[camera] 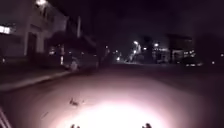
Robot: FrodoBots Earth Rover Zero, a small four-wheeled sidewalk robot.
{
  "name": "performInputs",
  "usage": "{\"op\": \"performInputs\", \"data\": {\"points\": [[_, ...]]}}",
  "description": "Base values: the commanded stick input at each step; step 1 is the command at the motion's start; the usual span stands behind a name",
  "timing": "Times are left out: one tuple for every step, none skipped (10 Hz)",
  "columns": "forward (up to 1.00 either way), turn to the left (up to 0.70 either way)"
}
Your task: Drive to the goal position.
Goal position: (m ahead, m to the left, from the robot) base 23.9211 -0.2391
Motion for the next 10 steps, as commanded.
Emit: {"op": "performInputs", "data": {"points": [[0.5,0.0],[0.5,-0.13],[0.5,-0.42],[0.5,-0.5],[0.5,-0.5],[0.5,-0.5],[0.5,-0.5],[0.5,0.0],[0.5,0.0],[0.5,0.0]]}}
